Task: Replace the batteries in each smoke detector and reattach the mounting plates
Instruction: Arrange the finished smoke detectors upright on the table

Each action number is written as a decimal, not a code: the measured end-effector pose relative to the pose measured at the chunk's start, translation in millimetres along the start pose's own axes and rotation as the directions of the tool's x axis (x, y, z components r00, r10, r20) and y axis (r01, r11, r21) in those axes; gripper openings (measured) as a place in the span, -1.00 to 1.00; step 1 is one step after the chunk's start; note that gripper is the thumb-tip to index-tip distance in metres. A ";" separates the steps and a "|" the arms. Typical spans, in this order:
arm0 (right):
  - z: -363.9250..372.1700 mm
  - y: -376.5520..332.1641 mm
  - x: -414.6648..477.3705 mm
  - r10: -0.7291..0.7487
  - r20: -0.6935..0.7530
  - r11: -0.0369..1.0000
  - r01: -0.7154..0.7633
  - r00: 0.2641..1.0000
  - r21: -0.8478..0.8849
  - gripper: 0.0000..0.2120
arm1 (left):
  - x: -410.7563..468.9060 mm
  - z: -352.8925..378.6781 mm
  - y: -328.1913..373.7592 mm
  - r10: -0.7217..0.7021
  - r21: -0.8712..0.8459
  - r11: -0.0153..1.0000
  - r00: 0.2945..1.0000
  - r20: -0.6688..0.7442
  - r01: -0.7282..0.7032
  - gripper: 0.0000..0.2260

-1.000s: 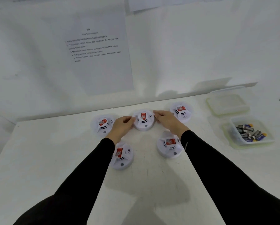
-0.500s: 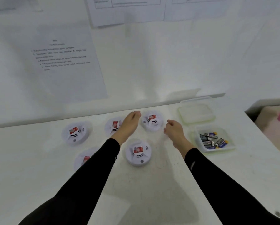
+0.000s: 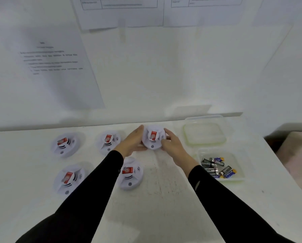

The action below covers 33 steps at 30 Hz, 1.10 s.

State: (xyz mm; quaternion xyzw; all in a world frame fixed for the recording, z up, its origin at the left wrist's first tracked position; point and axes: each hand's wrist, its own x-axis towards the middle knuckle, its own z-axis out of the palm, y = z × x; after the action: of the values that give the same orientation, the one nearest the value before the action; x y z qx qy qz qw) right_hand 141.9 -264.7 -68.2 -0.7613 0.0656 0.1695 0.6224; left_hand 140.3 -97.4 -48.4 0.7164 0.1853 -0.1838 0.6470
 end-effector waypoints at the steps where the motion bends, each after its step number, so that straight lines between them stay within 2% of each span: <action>1: -4.2 -1.6 2.0 -0.019 0.053 1.000 0.019 0.998 0.005 -0.38 | -1.1 0.0 -1.9 0.019 0.002 1.000 1.000 -0.005 -0.019 -0.58; 4: -10.2 0.4 8.3 -0.075 0.203 0.996 0.082 0.976 -0.030 -0.16 | 2.5 -3.6 -8.1 0.068 -0.054 0.996 0.997 -0.049 -0.070 -0.66; 7: -9.8 8.4 10.9 -0.114 0.209 0.992 0.124 0.971 -0.035 -0.07 | -0.2 -5.7 -11.1 0.099 -0.133 0.985 0.993 -0.057 -0.106 -0.72; 13: -13.2 9.1 11.1 -0.165 0.202 0.986 0.158 0.965 0.050 -0.23 | -5.3 -10.2 -17.9 0.115 -0.210 0.972 0.993 0.012 -0.110 -0.71; 23: -17.1 3.3 8.3 -0.187 0.239 0.979 0.200 0.953 -0.030 -0.30 | -4.0 -9.1 -18.4 0.094 -0.271 0.958 0.996 0.003 -0.089 -0.72; 33: -17.1 3.9 5.3 -0.205 0.240 0.976 0.216 0.949 -0.021 -0.31 | -4.8 -9.5 -20.3 0.106 -0.305 0.947 0.994 0.005 -0.099 -0.72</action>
State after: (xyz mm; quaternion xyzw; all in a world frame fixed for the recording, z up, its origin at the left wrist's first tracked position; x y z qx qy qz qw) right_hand 148.6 -281.5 -70.8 -0.7528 -0.0943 0.1929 0.6222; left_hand 126.1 -86.2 -62.5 0.6149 0.1671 -0.1268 0.7602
